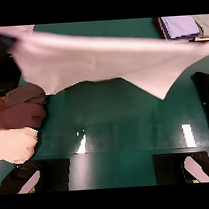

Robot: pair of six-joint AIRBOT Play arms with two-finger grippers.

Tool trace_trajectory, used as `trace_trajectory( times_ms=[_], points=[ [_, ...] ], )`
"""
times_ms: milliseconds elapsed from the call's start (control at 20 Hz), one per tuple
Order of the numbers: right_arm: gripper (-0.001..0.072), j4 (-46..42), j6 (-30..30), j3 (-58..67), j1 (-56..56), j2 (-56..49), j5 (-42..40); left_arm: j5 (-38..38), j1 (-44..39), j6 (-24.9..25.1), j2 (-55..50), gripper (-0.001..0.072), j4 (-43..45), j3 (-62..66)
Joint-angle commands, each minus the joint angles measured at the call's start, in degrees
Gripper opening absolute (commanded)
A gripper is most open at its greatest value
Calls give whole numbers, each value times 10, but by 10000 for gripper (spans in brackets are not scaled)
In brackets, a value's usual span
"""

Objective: Fold the shirts.

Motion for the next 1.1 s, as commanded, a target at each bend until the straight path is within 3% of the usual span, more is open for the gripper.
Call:
trace_trajectory(
  times_ms=[0, 250, 500, 750, 1050],
  points=[
    [14, -4, 0, 152, 1, 68, -5, -16, 1, -23, 8, 25, 17, 221],
    [14, -53, 1, 283, 1, 94, 33, -14, 0, -46, 7, 24, 50, 378],
    [13, -71, 40, 358, 1, 43, 115, -112, 1, -62, -16, 25, 73, 329],
    [13, -62, 72, 237, 34, -54, 205, -183, 1, -43, -97, 26, 90, 161],
    [13, -67, 78, 54, 100, -227, 198, -133, 1, -10, -296, 27, 90, 41]
  ],
)
